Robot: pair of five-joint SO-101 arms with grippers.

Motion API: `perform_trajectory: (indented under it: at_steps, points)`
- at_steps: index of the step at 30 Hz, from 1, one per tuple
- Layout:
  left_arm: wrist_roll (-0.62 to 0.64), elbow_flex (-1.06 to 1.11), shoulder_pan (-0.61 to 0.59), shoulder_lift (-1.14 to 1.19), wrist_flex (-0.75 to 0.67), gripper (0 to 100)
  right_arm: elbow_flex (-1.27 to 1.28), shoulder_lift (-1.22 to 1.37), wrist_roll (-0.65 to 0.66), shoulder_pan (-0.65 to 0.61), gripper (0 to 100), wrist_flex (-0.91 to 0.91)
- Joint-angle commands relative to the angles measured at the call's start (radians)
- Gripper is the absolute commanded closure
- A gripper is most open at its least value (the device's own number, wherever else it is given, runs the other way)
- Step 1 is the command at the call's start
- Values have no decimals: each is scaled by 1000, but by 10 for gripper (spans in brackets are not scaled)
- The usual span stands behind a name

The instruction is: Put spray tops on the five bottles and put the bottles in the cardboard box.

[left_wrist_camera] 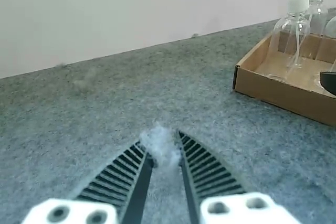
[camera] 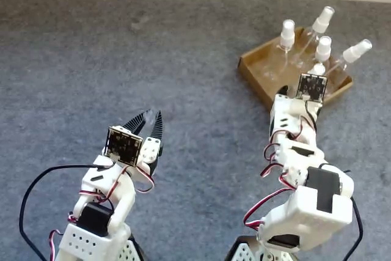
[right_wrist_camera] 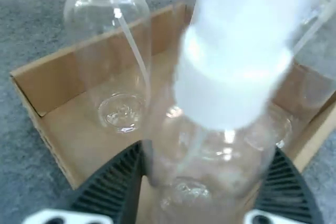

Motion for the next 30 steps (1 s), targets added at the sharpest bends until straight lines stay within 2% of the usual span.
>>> perform_trajectory:
  at_steps: [1, 9, 14, 30]
  points:
    - [-8, 16, -13, -15, 3, 995, -24, -7, -2, 13, 714, -7]
    - [-8, 16, -13, -15, 3, 995, -7, -170, -2, -4, 714, 21]
    - [-8, 16, -13, -15, 3, 995, 13, -306, -2, -28, 714, 249]
    - [-8, 16, -21, -15, 32, 995, 13, -799, -3, -30, 717, 720]
